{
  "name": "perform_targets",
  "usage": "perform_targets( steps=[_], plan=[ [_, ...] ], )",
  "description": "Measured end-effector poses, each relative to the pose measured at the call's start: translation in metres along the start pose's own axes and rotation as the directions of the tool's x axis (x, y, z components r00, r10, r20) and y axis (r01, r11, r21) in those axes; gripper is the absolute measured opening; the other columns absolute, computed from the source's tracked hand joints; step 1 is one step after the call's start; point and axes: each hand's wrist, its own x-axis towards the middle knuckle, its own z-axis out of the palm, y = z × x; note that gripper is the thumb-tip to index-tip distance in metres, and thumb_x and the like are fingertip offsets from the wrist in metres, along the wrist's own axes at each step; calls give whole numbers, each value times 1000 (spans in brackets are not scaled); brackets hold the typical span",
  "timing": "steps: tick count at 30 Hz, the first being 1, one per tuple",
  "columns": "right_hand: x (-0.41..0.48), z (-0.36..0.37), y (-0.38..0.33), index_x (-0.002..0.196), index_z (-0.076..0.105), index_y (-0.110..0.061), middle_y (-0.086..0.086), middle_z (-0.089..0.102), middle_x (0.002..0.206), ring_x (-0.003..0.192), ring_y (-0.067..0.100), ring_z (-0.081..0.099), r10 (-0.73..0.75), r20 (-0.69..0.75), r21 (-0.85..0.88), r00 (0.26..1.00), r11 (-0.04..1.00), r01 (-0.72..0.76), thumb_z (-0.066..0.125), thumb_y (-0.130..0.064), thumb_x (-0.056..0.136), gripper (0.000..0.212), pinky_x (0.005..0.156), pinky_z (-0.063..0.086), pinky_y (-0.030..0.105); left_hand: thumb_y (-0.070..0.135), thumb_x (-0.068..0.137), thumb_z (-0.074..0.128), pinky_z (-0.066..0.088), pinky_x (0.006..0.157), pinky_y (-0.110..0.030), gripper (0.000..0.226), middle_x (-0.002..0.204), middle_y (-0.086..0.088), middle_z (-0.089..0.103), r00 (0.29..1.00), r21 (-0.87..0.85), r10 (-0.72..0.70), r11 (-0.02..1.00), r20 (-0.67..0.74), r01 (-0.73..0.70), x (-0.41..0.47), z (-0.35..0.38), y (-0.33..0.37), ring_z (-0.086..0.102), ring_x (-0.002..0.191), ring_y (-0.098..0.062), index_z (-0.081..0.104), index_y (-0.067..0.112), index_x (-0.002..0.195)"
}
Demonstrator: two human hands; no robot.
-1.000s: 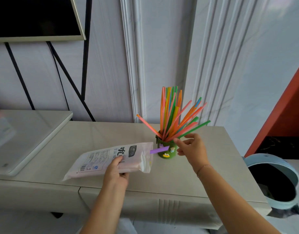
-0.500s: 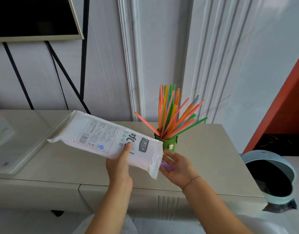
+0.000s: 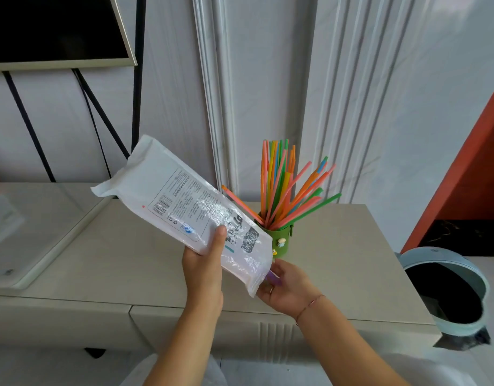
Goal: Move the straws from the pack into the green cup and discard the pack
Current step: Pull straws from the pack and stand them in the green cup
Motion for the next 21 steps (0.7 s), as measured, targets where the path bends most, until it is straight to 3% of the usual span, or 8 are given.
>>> perform_targets(
  steps=[2,4,7,12,16,21],
  plan=[
    [-2,1,0,69,57,-6,7,54,41,39,21,57,-11,10,3,1000,1000,11,45,-8,90,24,59,57,37,32,80,74,53,69,-15,28,102,21,72,999,-13,-13,1000,-36,12,3,-1,0,68,93,1,66,35,107],
    [-2,1,-1,73,62,-4,10,60,51,55,24,61,-25,11,-6,1000,1000,25,46,-9,91,25,70,55,42,35,81,73,53,83,-28,27,110,16,71,995,-46,-50,998,-82,46,7,-4,0,68,101,-6,66,37,107],
    [-2,0,-3,79,67,-4,12,68,66,64,25,60,-57,-17,-75,998,996,56,49,-13,91,23,59,55,33,28,81,74,52,91,-38,25,113,7,71,979,-116,-138,986,-152,121,12,-12,0,68,103,-13,67,30,105],
    [-5,-2,-11,85,68,-9,5,63,73,53,12,45,-253,-54,-379,966,900,214,58,-27,91,22,45,37,22,11,80,75,55,86,-37,44,115,-1,69,907,-267,-340,924,-248,273,18,-24,-4,67,101,-16,61,17,121],
    [-13,-3,-16,89,66,-2,8,56,72,54,11,45,-441,127,-447,888,774,449,63,-9,87,8,50,44,21,11,79,75,57,71,-31,41,110,-1,70,871,-324,-429,881,-241,344,19,-26,-10,69,93,-14,61,17,117],
    [-16,0,-25,84,67,1,6,57,55,45,14,46,-602,111,-532,791,636,559,68,-11,83,12,46,44,23,12,78,75,55,67,-32,32,102,-3,71,842,-300,-522,831,-135,468,17,-21,-14,69,87,-16,62,21,106]
  ],
)
